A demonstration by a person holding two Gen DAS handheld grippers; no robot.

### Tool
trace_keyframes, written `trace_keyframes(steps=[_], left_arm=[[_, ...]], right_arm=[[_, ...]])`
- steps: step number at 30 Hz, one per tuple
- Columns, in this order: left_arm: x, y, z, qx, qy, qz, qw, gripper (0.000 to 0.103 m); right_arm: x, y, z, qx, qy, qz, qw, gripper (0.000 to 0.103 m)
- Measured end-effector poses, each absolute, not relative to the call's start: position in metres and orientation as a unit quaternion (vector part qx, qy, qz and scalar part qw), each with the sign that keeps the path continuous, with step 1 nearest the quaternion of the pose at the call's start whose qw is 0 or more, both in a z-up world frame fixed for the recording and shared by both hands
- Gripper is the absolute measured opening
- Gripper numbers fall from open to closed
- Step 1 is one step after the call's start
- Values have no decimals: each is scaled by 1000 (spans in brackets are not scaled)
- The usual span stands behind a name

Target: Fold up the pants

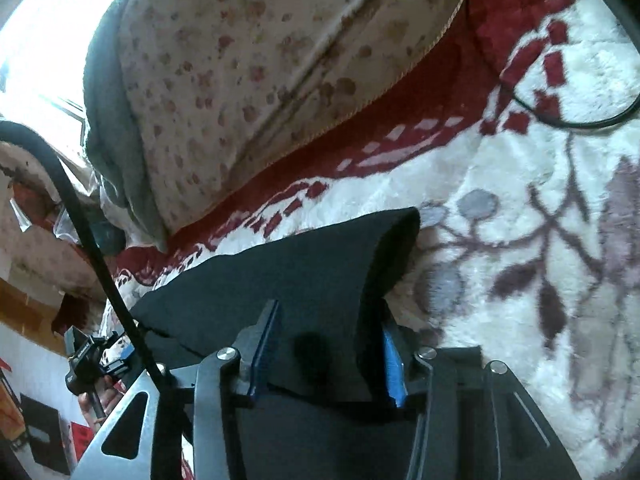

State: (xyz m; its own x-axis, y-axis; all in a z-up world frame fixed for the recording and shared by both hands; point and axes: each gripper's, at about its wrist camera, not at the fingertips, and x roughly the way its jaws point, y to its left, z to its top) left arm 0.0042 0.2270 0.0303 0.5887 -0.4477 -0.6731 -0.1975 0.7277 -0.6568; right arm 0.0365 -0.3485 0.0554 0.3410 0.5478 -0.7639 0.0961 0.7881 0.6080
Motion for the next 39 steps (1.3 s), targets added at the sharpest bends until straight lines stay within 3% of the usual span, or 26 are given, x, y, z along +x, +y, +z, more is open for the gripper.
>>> trace_keyframes(steps=[15, 16, 17, 18, 19, 20, 23, 39], left_arm=[[48, 189, 9, -368, 476, -72, 796, 55], [50, 188, 10, -369, 475, -72, 796, 55], [51, 187, 10, -369, 474, -72, 796, 55], [52, 186, 10, -366, 475, -70, 797, 52], [53, 185, 12, -358, 476, -67, 800, 29], [53, 183, 14, -339, 482, -64, 805, 12], [45, 182, 27, -315, 467, -63, 824, 7], [-32, 176, 106, -275, 398, -91, 870, 6]], right_arm=[[33, -352, 50, 301, 548, 156, 765, 50], [33, -350, 50, 296, 546, 159, 768, 49], [33, -349, 51, 285, 542, 161, 774, 42], [34, -346, 52, 267, 542, 161, 781, 29], [34, -343, 53, 247, 543, 161, 786, 16], [33, -342, 53, 237, 541, 164, 790, 13], [32, -339, 60, 242, 528, 178, 795, 10], [-3, -346, 143, 247, 452, 212, 831, 10]])
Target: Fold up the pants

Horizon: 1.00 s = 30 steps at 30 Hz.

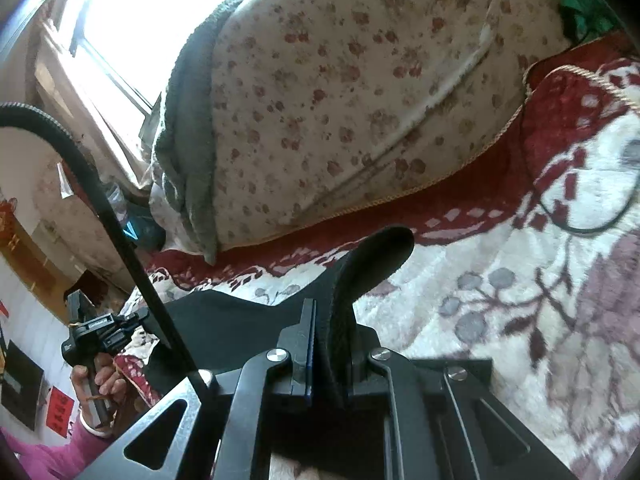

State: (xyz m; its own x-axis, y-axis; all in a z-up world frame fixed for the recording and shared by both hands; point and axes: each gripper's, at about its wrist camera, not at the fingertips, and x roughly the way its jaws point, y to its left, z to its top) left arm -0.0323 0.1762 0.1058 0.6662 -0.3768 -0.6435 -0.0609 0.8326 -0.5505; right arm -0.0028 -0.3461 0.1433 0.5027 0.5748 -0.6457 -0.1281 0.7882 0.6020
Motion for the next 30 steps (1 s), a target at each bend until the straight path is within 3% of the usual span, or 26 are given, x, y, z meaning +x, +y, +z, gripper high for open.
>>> trace_keyframes(steps=[13, 23, 25, 27, 30], left_arm=[[-84, 150, 18, -212, 471, -36, 856, 6], [-91, 151, 17, -218, 459, -37, 861, 6], [-92, 152, 18, -223, 458, -39, 860, 7], [-95, 156, 21, -226, 459, -40, 858, 8], [-102, 159, 29, -218, 457, -35, 861, 15]], right_arm=[[-44, -366, 81, 234, 518, 150, 809, 10], [-49, -368, 83, 225, 514, 134, 817, 10], [-48, -369, 85, 224, 516, 130, 817, 13], [-47, -371, 91, 215, 517, 108, 821, 24], [-50, -375, 110, 213, 497, 91, 836, 26]])
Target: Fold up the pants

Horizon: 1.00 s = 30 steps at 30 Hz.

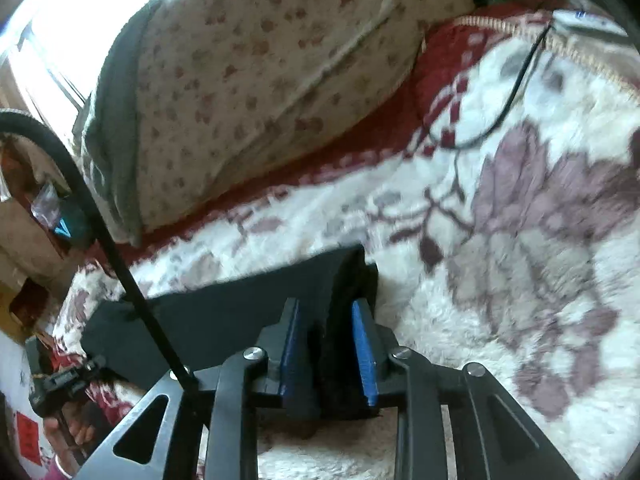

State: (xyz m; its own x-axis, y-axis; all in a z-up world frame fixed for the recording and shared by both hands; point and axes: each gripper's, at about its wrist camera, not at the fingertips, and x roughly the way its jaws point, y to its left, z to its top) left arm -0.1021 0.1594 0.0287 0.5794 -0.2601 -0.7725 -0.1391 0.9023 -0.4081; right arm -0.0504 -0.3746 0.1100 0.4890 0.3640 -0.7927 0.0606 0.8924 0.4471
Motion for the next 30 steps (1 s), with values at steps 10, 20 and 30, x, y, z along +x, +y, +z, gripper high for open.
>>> trace_keyframes(steps=[10, 20, 30], left_arm=[[-129, 235, 47, -260, 424, 28, 867, 45], [-134, 296, 42, -283, 415, 84, 860, 45], [-111, 330, 37, -307, 400, 76, 860, 55]], right_arm=[[-51, -271, 138, 192, 478, 260, 817, 35], [-50, -75, 110, 117, 499, 437, 740, 51], [-56, 39, 105, -16, 474, 488, 732, 53]])
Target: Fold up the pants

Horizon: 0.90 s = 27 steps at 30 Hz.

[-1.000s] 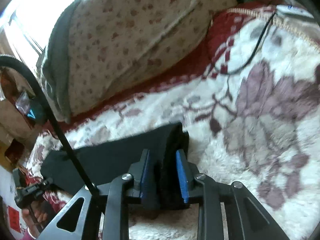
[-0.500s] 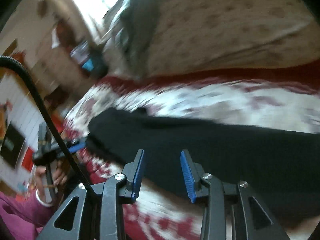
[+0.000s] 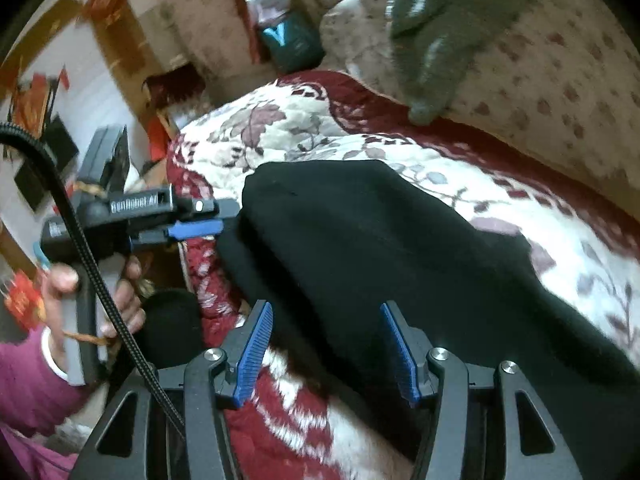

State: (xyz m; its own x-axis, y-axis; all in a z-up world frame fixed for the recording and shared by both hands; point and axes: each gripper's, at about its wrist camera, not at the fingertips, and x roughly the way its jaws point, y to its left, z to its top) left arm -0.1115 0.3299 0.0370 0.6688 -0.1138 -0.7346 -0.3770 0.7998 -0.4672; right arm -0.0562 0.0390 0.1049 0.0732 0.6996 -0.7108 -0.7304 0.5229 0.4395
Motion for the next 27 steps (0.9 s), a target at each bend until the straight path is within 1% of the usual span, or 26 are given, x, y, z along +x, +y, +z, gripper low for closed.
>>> trace_keyframes(steps=[5, 14, 15, 16, 17, 20, 21, 22, 23, 25, 27], left_arm=[[-97, 340, 30, -303, 407, 80, 858, 55], [-73, 345, 24, -300, 405, 82, 860, 55], [-71, 345, 24, -303, 405, 82, 859, 55], [-69, 346, 24, -308, 403, 81, 858, 55], [-67, 347, 24, -313, 401, 81, 857, 55], [-64, 350, 24, -334, 391, 82, 854, 54], [-63, 350, 24, -339, 390, 84, 852, 52], [-63, 350, 24, -342, 388, 84, 852, 42], [-63, 350, 26, -339, 387, 86, 853, 33], [-65, 346, 34, -323, 377, 92, 863, 24], [-69, 342, 43, -313, 369, 90, 871, 21]], right_arm=[[-67, 64, 97, -86, 454, 483, 743, 54], [-77, 79, 89, -165, 411, 459, 770, 53], [-77, 81, 88, -167, 409, 461, 770, 51], [-76, 81, 88, -165, 407, 463, 770, 45], [-73, 80, 87, -164, 407, 460, 772, 41], [-62, 76, 84, -130, 420, 465, 768, 29], [-57, 74, 84, -117, 426, 466, 766, 25], [-54, 72, 84, -103, 431, 468, 764, 22], [-49, 69, 84, -85, 439, 472, 760, 18], [-47, 67, 86, -69, 444, 478, 754, 12], [-48, 66, 89, -58, 446, 485, 750, 11]])
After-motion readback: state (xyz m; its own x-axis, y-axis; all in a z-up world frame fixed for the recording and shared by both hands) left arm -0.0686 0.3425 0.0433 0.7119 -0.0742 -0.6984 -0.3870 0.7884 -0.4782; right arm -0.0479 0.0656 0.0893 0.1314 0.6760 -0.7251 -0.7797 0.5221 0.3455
